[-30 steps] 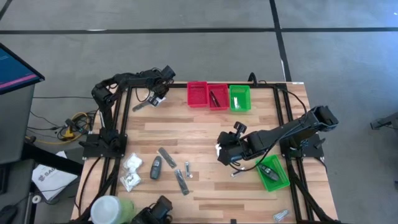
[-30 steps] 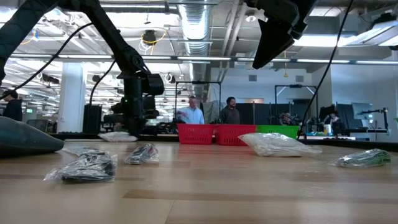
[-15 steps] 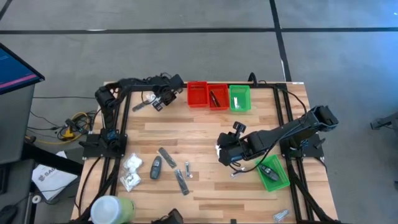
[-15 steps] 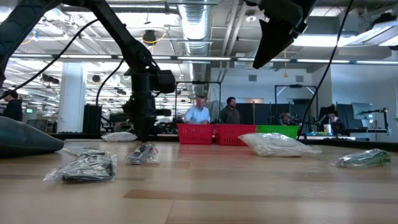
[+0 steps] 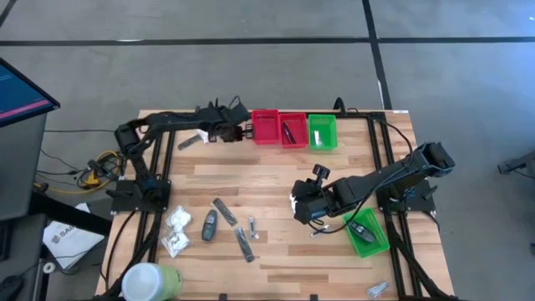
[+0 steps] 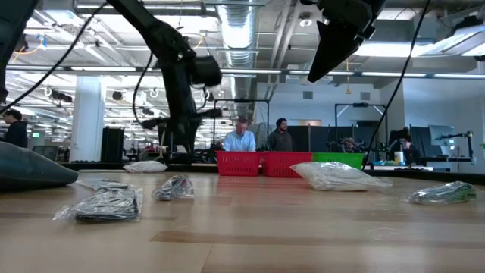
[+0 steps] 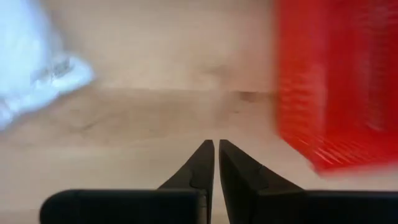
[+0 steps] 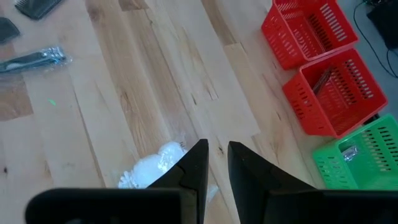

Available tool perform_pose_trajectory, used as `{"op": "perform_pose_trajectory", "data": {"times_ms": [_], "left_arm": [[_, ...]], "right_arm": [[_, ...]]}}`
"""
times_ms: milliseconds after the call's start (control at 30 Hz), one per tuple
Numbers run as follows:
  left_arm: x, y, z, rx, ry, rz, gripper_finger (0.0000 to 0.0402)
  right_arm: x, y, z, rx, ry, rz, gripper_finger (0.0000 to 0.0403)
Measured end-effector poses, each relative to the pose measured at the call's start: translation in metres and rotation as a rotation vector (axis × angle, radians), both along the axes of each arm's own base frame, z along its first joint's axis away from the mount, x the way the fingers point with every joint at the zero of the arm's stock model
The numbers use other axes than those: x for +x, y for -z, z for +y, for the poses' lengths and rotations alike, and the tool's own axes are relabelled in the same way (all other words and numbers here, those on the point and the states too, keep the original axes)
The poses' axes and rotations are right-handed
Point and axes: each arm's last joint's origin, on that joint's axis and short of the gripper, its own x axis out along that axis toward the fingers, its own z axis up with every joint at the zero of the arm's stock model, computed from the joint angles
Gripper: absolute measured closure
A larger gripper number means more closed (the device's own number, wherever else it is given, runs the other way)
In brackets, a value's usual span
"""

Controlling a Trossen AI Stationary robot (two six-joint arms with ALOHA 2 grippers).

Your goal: Pick & Place Travel size toiletries

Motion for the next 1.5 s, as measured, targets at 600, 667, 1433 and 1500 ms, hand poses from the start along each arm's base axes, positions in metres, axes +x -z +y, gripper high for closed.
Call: {"op": "perform_pose_trajectory", "data": {"times_ms": [600, 667, 1433, 1500], "left_arm": [[-0.036, -0.091, -0.064, 0.350, 0.585, -0.158, 0.0382], [-0.040, -0.094, -0.070, 0.278, 0.668, -0.259, 0.0382], [-0.058, -0.036, -0.137, -0.147, 1.067, -0.451, 0.0382], [-0.059, -0.031, -0.149, -0.212, 1.126, -0.463, 0.0382]], "right_arm": [[-0.002, 0.000, 0.004, -0.009, -0.025, 0.011, 0.0349], [-0.002, 0.000, 0.004, -0.009, -0.026, 0.012, 0.0349], [0.000, 0.000, 0.004, -0.003, -0.022, -0.007, 0.0349], [0.000, 0.000, 0.004, -0.003, -0.023, -0.006, 0.0349]]}}
